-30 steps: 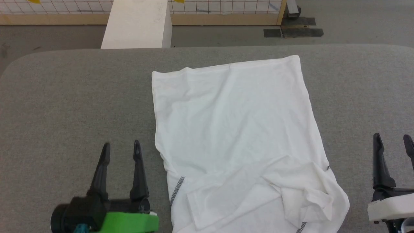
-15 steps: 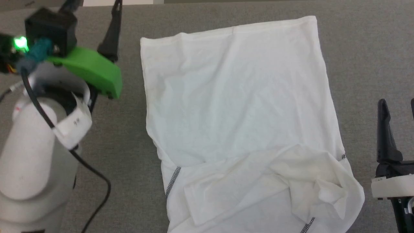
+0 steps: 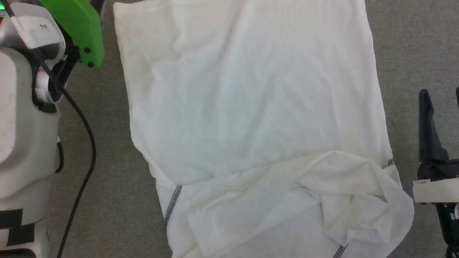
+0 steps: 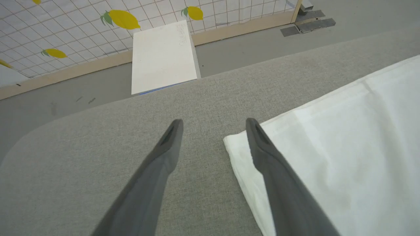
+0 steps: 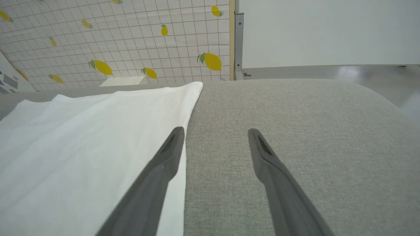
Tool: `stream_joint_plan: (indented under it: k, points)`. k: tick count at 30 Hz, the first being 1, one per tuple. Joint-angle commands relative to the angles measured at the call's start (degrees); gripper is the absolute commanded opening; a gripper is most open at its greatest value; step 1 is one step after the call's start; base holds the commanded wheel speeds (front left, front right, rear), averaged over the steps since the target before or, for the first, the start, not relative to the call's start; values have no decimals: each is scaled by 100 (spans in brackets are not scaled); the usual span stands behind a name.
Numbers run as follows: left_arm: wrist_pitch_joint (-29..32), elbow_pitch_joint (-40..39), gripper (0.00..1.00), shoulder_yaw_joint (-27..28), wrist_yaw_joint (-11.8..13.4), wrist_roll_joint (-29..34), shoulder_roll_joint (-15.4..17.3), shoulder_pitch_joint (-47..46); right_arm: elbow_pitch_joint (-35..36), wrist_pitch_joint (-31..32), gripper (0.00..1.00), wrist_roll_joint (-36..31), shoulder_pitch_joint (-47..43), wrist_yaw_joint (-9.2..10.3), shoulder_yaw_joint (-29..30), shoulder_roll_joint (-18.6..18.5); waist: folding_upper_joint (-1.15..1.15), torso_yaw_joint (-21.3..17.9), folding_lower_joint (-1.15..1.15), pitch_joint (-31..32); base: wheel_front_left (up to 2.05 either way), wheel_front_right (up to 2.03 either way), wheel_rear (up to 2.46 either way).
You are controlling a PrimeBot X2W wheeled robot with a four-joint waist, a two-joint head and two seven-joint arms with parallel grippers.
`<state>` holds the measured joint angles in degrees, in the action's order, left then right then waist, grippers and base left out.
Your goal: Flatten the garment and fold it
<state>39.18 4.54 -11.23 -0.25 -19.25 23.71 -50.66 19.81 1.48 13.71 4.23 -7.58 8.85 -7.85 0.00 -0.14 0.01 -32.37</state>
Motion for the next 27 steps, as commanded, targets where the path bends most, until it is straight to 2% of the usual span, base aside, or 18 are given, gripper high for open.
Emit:
stream_joint_plan:
  k: [1, 12, 13, 14, 17, 22, 27]
  points:
    - [57, 36, 100, 10, 60, -33, 19, -105, -29, -46, 100, 31, 121, 9, 4, -36, 0, -245, -1, -375, 0, 0, 0]
    - [449, 290, 100, 49, 391, -156, -82, 85, -181, -141, 100, 129, 243, 9, -2, -158, 0, -400, -1, -661, 0, 0, 0]
    - [500, 312, 54, 40, 403, -167, -82, 111, -185, -142, 100, 131, 250, 9, 1, -164, 0, -406, -1, -669, 0, 0, 0]
    - [560, 328, 0, 20, 400, -172, -67, 141, -188, -141, 100, 135, 262, 9, 3, -172, 0, -413, -1, -682, 0, 0, 0]
    - [642, 356, 0, 19, 380, -227, -25, 222, -191, -129, 100, 137, 306, 9, 6, -201, 0, -417, -1, -684, 0, 0, 0]
    - [240, 363, 0, 79, 399, -217, -35, 302, -79, -53, 100, 306, 538, 9, 13, -467, 0, -358, -1, -556, 0, 0, 0]
    - [-82, 457, 0, 8, 312, -259, -143, 356, 133, 455, 100, 779, 1414, 9, 68, -1254, 0, -251, -1, -383, 0, 0, 0]
